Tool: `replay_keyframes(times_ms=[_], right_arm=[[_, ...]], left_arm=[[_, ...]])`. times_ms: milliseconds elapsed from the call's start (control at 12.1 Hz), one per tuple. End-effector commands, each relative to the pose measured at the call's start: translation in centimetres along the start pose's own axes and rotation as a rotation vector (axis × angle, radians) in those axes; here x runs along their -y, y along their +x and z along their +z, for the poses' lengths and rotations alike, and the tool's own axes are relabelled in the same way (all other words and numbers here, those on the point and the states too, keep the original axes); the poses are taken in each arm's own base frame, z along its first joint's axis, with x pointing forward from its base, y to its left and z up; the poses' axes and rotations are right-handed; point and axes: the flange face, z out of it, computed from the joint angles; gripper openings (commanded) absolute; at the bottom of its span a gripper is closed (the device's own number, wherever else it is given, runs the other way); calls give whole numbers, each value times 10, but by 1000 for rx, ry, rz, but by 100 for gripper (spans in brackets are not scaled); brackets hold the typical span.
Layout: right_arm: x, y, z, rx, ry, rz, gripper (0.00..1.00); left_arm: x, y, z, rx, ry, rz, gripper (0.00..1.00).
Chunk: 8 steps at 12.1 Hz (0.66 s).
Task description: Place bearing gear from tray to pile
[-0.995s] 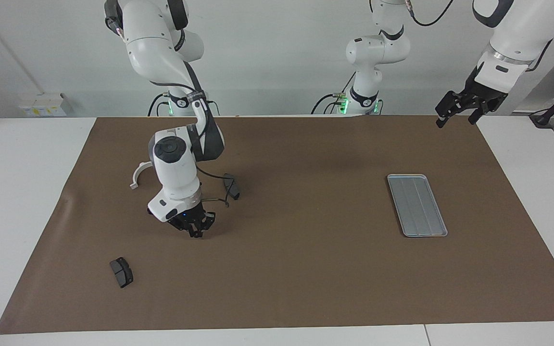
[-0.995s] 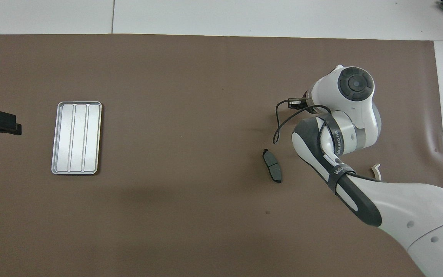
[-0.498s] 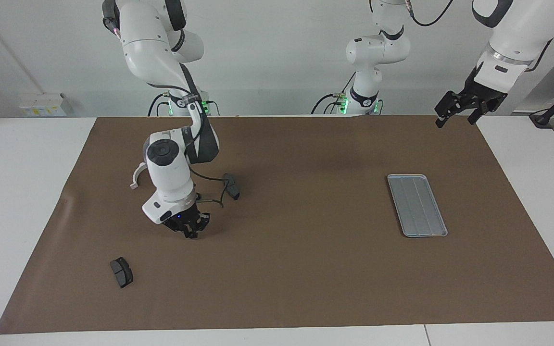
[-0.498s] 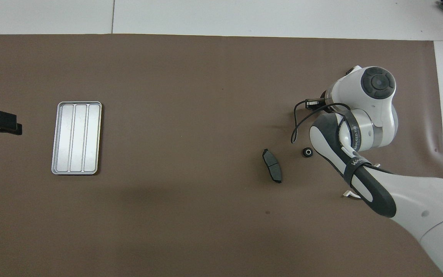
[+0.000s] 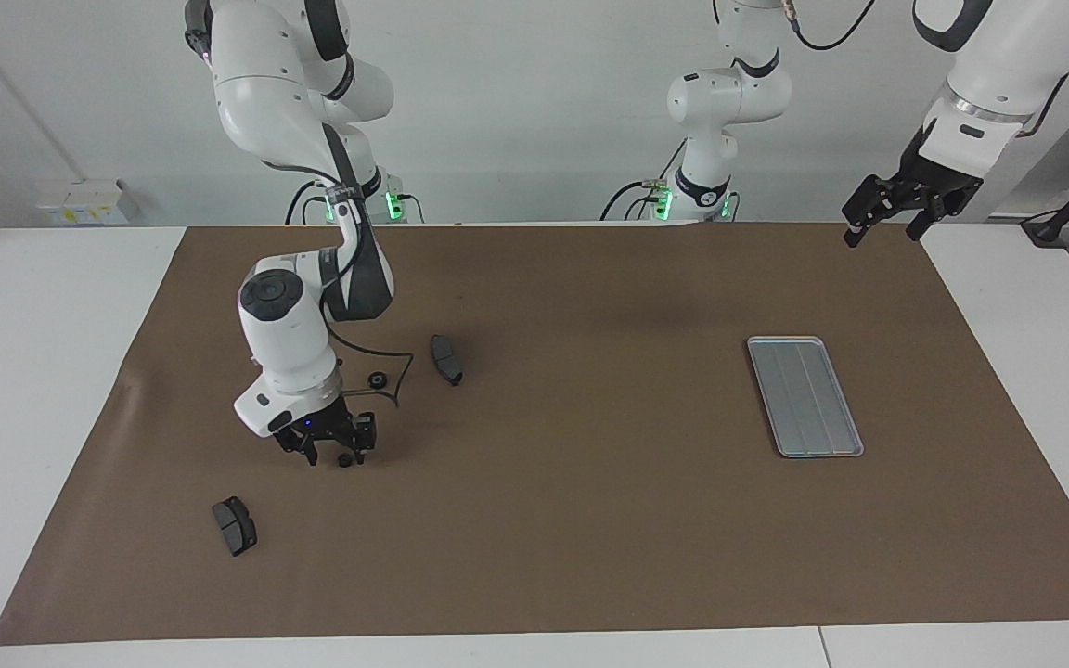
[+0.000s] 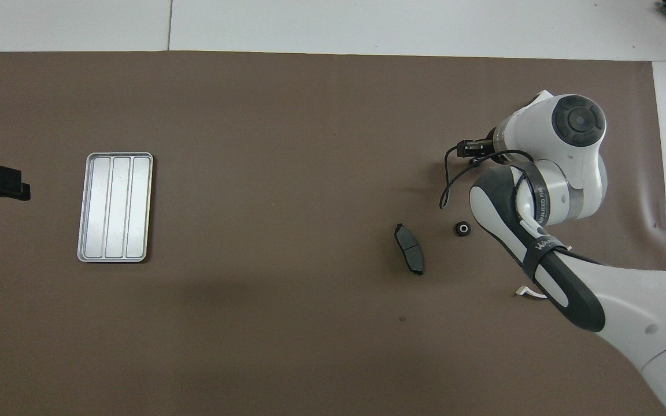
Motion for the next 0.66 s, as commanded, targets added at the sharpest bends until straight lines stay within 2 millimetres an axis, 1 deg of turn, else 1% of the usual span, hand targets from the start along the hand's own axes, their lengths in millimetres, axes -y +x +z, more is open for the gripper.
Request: replay_keyframes(times_ms=[0, 83, 249, 332, 415, 498, 581], right_arm=[[-23, -6, -64, 0, 0, 31, 100], [-27, -10, -85, 5, -6, 37, 100], [-29, -19, -128, 21, -16, 40, 100], [-31, -25, -148, 32, -21, 42, 100], [-31, -31, -165, 59, -28, 41, 100], [-28, -36, -178, 86, -31, 37, 100], [-28, -40, -192, 89, -33, 37, 100]], left_arm=[[1, 1, -4, -21, 13, 10, 100], [1, 3, -3, -27, 11, 10, 100], [1, 6, 0, -32, 10, 10, 100], [2, 10, 7, -20, 12, 8, 100], [-1, 13, 4, -27, 10, 15, 100], [-1, 24, 4, -18, 9, 13, 100], [-2, 31, -6, -38, 8, 15, 100]])
